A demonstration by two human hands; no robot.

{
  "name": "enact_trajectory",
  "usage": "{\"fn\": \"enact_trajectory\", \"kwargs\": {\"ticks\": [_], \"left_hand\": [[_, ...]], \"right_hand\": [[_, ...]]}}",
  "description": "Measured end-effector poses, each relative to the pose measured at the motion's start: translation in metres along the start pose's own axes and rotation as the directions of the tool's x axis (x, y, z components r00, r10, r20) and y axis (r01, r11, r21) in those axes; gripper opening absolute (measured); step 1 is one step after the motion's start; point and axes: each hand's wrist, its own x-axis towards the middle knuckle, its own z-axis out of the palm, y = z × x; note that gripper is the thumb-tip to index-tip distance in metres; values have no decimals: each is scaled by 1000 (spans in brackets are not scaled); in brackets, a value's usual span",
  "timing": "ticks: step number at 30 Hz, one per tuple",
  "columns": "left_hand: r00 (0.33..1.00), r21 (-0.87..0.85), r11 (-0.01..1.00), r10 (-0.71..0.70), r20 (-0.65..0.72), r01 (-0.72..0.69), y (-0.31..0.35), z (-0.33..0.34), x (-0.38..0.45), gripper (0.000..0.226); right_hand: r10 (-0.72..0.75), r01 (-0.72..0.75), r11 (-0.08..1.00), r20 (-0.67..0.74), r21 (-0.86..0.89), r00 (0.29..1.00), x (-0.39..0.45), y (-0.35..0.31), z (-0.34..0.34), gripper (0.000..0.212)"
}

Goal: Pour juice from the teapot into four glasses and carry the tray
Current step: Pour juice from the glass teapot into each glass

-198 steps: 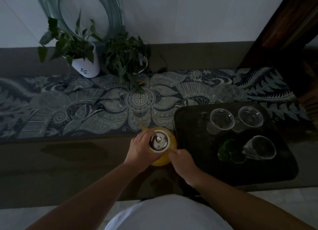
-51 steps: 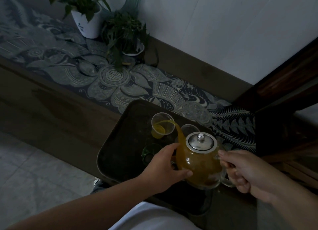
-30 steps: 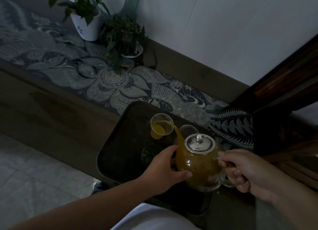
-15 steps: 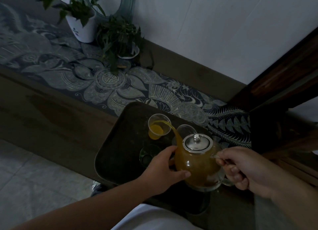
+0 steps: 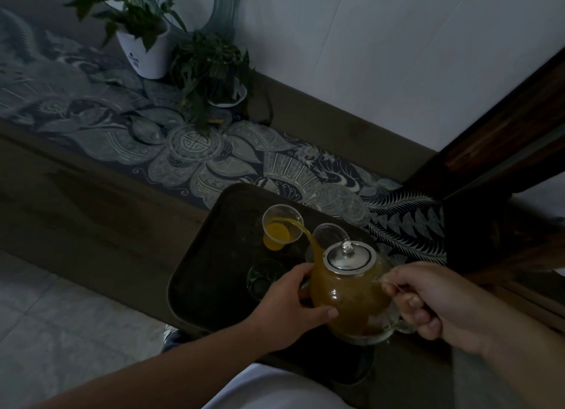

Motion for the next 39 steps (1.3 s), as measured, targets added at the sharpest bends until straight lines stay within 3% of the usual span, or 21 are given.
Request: {"fn": "enact_trajectory", "kwargs": {"ticks": [24, 39], "left_hand": [[999, -13, 999, -43, 9, 44, -3, -2, -1, 75], [999, -45, 998, -36, 30, 38, 2, -3, -3, 71]], "right_hand": [[-57, 59, 998, 86, -16, 995, 7, 0, -6, 30], [-40, 41, 999, 47, -22, 998, 2, -6, -3, 31]]}}
